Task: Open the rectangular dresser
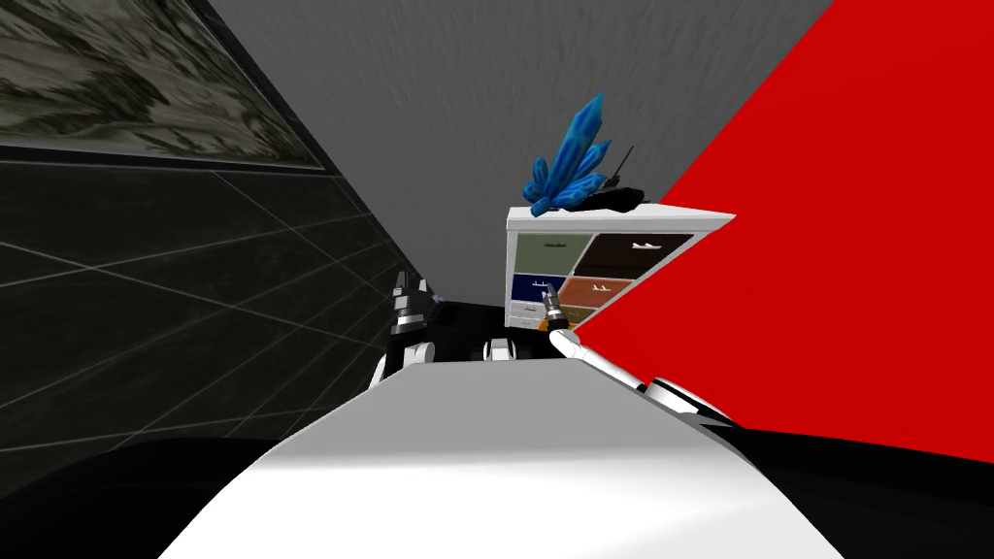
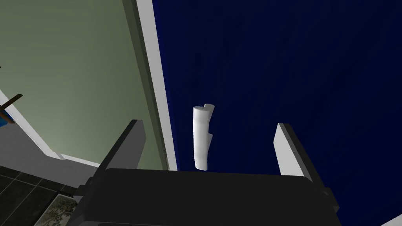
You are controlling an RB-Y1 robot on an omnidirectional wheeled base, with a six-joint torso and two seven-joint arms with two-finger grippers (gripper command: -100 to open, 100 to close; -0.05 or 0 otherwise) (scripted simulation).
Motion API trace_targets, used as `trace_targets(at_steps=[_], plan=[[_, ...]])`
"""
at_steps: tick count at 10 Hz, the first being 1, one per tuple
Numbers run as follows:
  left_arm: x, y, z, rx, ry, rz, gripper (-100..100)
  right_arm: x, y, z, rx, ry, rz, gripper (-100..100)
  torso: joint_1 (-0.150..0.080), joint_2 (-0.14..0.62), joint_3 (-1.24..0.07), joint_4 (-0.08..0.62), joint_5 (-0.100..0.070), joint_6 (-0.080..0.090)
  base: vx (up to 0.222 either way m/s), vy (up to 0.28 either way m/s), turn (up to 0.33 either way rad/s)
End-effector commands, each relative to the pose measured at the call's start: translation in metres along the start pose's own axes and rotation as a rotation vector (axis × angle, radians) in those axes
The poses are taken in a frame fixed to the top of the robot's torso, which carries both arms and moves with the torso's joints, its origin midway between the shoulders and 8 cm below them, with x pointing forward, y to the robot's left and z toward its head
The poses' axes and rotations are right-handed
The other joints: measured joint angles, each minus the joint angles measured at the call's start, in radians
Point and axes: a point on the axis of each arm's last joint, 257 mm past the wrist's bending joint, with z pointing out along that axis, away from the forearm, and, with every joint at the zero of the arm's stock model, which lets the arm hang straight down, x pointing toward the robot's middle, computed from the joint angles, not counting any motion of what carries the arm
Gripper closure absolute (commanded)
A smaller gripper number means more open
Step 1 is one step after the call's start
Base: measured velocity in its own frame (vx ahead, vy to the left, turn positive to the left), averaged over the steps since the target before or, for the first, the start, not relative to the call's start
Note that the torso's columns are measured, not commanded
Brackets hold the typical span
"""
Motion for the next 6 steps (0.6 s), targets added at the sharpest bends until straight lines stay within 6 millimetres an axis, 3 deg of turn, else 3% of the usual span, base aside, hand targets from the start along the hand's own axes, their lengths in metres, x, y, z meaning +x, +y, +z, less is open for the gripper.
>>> trace_targets(at_steps=[1,2,6], plan=[[0.0,0.0,0.0,0.0,0.0,0.0,0,0.0049,-0.0037,0.0083,0.003,0.003,0.0,-100,0.001,0.001,0.001,0.001,0.0,0.0,0.037,0.005,0.01],[0.0001,0.0,0.0001,0.0,0.0,0.0,0,0.0053,-0.0039,0.0096,0.001,0.003,0.0,100,0.0,0.0,0.0,0.0,0.0,0.0,0.007,0.001,-0.001],[0.0002,-0.0001,0.0002,0.0,0.0,0.0,0,0.0002,-0.0068,0.0098,0.0,-0.015,0.005,100,0.003,-0.001,0.0,-0.001,0.002,0.001,-0.149,0.035,-0.039]])
